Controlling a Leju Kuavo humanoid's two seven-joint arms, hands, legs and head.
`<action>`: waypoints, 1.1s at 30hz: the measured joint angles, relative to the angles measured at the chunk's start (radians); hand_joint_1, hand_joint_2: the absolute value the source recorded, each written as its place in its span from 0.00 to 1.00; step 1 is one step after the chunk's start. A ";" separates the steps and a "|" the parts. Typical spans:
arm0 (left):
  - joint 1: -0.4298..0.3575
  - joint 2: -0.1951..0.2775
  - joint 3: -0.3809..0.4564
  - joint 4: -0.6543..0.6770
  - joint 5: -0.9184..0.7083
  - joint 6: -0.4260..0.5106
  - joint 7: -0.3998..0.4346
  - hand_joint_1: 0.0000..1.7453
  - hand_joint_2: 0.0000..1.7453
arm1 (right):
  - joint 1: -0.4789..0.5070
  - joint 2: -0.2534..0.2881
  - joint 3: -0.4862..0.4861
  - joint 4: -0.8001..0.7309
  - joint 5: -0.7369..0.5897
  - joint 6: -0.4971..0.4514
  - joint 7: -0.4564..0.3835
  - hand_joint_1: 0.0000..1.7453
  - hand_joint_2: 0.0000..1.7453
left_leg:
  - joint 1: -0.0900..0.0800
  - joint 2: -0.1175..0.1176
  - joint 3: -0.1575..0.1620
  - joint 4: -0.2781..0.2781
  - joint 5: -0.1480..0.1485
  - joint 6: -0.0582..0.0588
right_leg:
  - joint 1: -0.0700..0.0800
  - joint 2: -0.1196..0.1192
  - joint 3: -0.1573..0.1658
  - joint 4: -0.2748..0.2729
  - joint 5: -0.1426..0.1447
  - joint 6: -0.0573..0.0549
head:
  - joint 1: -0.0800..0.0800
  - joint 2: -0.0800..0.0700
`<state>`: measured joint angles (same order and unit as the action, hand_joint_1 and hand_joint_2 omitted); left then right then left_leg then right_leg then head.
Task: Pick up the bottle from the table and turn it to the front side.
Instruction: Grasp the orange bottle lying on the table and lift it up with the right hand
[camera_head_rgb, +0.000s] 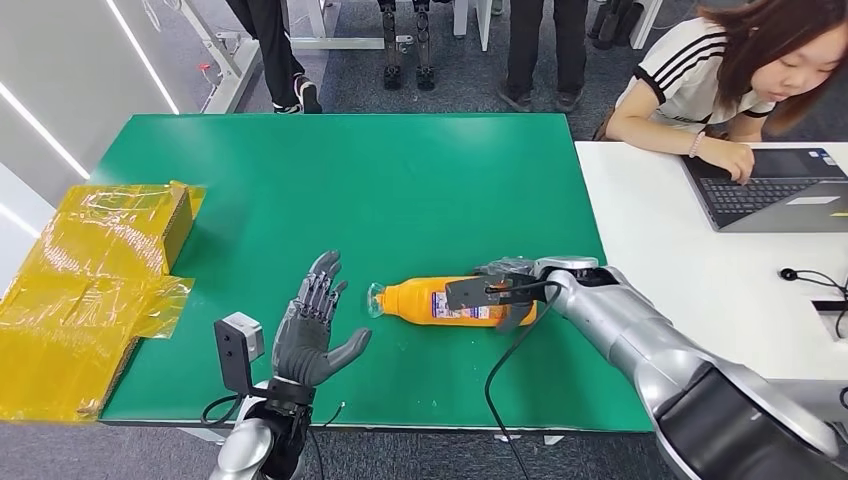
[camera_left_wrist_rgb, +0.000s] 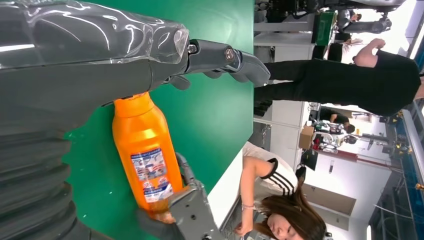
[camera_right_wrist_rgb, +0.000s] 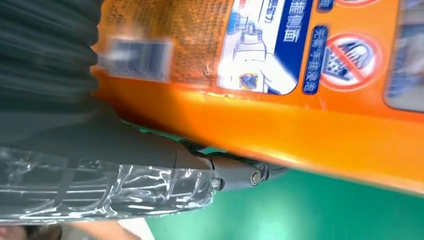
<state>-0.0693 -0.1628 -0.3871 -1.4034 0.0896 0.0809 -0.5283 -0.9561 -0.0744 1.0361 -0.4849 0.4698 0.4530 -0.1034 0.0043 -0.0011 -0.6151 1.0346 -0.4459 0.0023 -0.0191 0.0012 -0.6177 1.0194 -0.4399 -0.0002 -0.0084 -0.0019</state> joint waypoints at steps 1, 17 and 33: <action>0.002 0.000 0.000 0.000 0.000 0.000 0.000 0.00 1.00 | 0.005 0.000 0.001 0.000 -0.001 -0.003 -0.001 0.00 1.00 | 0.000 0.000 0.000 0.000 0.000 0.000 | 0.000 0.000 0.000 0.000 0.000 0.000 | 0.000 0.000; 0.036 0.002 0.002 -0.001 -0.006 -0.015 -0.014 0.00 1.00 | 0.070 -0.042 0.022 -0.058 0.007 -0.120 -0.013 0.36 1.00 | 0.000 0.001 0.005 0.000 0.000 0.000 | 0.000 0.001 0.004 -0.001 0.000 0.000 | 0.000 0.000; 0.081 0.005 0.020 -0.038 0.002 -0.001 -0.019 0.00 1.00 | 0.109 -0.044 0.043 -0.139 0.073 -0.258 -0.002 1.00 1.00 | 0.000 0.002 0.007 0.000 0.000 0.000 | 0.000 0.001 0.006 0.000 0.001 0.000 | 0.000 0.000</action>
<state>0.0120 -0.1575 -0.3675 -1.4413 0.0912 0.0801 -0.5474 -0.8467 -0.1181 1.0791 -0.6236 0.5425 0.1951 -0.1049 0.0043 0.0004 -0.6081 1.0343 -0.4460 0.0023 -0.0190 0.0023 -0.6114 1.0190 -0.4393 -0.0001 -0.0084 -0.0019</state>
